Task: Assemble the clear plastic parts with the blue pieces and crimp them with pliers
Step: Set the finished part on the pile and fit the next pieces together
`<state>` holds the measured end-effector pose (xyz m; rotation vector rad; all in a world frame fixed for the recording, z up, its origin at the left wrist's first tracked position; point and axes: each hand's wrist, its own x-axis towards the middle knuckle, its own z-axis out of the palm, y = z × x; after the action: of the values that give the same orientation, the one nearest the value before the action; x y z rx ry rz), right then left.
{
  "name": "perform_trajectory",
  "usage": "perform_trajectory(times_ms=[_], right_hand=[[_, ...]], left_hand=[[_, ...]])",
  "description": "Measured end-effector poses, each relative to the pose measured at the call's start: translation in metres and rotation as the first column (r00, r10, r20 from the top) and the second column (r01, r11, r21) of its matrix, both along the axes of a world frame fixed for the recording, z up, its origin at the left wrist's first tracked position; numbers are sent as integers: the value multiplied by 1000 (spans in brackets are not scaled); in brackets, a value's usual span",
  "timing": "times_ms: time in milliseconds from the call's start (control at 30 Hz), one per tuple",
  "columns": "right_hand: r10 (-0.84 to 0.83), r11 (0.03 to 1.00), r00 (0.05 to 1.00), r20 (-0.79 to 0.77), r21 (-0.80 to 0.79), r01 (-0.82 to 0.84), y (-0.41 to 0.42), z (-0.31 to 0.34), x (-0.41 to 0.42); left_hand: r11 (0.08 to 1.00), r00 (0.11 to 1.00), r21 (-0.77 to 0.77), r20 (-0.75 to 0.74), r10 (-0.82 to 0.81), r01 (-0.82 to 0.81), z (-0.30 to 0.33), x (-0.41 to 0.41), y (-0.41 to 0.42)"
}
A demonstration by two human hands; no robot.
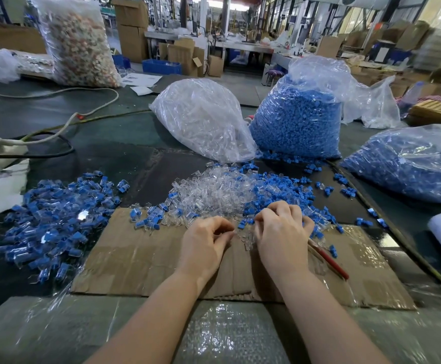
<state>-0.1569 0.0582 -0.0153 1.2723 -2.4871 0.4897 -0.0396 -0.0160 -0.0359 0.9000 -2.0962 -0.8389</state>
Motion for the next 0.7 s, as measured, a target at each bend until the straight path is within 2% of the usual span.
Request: perform_trajectory(times_ms=[100, 233, 400, 700], right_hand=[[15, 998, 998, 69, -55, -12, 1, -2, 9], [52, 982, 994, 100, -187, -33, 4, -12, 19], [88, 957, 990, 107, -285, -54, 7, -19, 22], [167, 951, 981, 100, -280, -134, 10, -23, 24]], left_hand=[[997, 998, 78, -67, 11, -6, -1, 1, -1], [997, 998, 75, -65, 22, -17, -1, 0, -2], [985, 994, 168, -94, 56, -40, -3, -1, -3], [967, 988, 256, -149, 41, -2, -5, -1, -6]])
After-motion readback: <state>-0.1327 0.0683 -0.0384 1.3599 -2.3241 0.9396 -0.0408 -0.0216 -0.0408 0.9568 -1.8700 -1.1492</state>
